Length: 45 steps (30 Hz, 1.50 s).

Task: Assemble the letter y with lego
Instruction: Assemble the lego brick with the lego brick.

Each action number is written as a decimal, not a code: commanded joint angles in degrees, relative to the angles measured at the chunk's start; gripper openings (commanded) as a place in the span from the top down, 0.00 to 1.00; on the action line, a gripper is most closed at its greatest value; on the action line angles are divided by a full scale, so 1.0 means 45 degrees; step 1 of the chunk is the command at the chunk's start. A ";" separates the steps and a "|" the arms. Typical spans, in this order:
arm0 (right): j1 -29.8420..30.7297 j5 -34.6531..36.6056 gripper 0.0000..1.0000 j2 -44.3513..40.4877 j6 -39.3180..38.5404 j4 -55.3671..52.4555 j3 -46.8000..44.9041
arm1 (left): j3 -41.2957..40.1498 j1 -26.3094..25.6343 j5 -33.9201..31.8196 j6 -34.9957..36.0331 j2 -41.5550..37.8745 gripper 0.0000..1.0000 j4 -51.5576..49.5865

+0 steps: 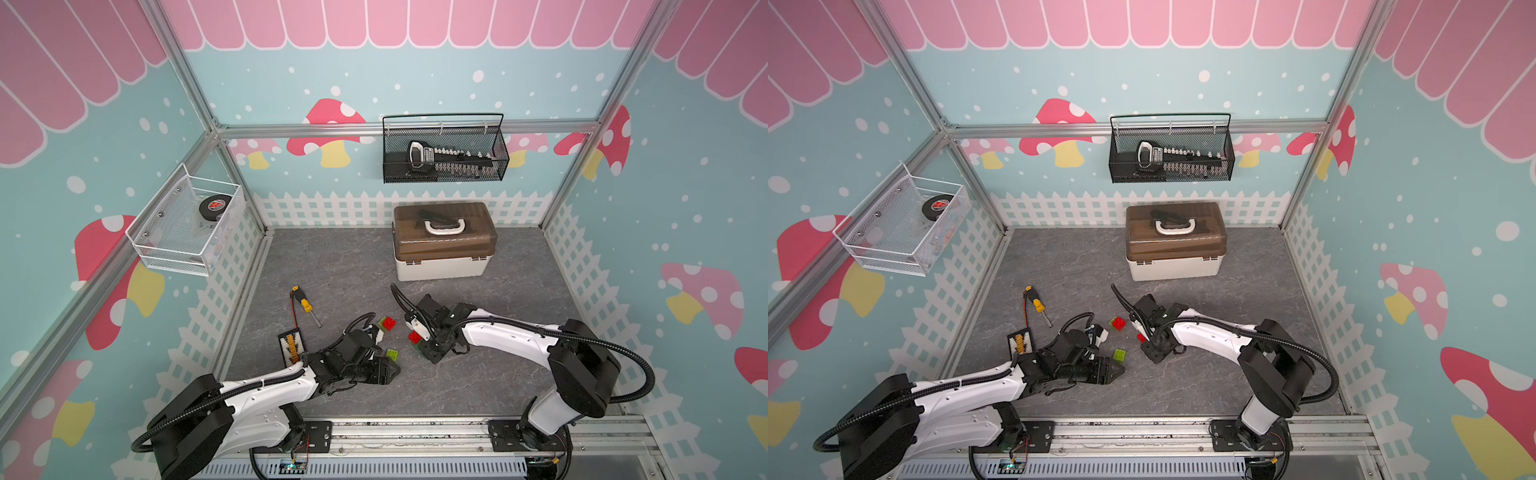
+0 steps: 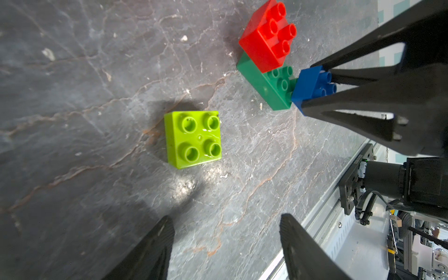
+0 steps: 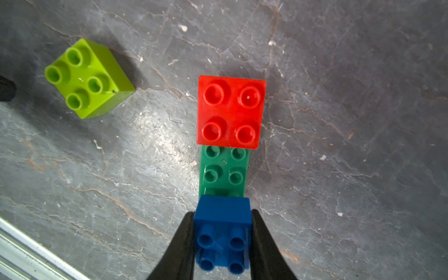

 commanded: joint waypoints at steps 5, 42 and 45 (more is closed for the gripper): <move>-0.0042 -0.0206 0.81 0.0283 0.0085 0.0123 -0.0270 | 0.0263 -0.0064 -0.0393 0.0007 -0.0051 0.29 0.0168; -0.0184 -0.0150 0.86 0.2122 0.2229 -0.0349 -0.0700 | 0.0243 -0.0064 -0.0876 0.0048 -0.0338 0.29 -0.0173; -0.0179 -0.0581 0.86 0.1711 0.2582 0.0082 -0.1011 | 0.0243 -0.0064 -0.0941 0.0051 -0.0412 0.29 -0.0234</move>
